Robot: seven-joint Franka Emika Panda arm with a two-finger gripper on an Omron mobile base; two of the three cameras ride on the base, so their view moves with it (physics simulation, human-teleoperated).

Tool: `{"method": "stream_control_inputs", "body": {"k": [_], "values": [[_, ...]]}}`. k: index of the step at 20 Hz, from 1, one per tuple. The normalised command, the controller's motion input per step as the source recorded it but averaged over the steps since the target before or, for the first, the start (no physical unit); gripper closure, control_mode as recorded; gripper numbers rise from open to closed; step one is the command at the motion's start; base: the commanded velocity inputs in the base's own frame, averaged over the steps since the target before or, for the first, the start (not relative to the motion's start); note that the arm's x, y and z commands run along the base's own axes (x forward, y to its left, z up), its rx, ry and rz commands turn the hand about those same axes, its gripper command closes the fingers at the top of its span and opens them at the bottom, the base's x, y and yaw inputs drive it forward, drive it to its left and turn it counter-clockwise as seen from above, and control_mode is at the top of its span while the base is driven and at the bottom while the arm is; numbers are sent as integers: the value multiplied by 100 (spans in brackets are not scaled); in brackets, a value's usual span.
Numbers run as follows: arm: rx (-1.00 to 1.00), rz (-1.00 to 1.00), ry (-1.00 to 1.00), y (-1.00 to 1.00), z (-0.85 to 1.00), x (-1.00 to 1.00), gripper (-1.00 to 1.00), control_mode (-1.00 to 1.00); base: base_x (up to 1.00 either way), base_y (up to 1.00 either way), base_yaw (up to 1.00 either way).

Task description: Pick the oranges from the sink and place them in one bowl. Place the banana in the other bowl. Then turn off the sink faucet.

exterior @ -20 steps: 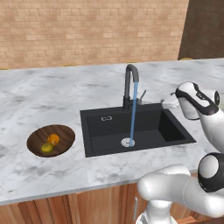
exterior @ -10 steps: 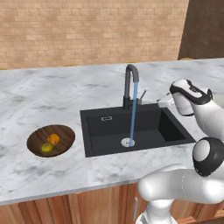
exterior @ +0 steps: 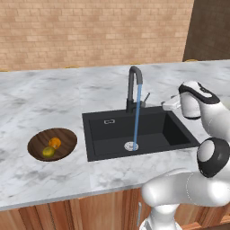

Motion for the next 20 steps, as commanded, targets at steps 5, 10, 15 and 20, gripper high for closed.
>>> {"method": "stream_control_inputs", "body": {"k": [5, 10, 15, 20], "values": [[10, 0, -6, 0, 0, 1, -100, -100, 0, 0, 0], [1, -1, 1, 0, 0, 12, -100, -100, 0, 0, 0], [0, -2, 3, 0, 0, 15, -100, -100, 0, 0, 0], [0, 0, 1, 0, 0, 24, -100, -100, 0, 0, 0]]}}
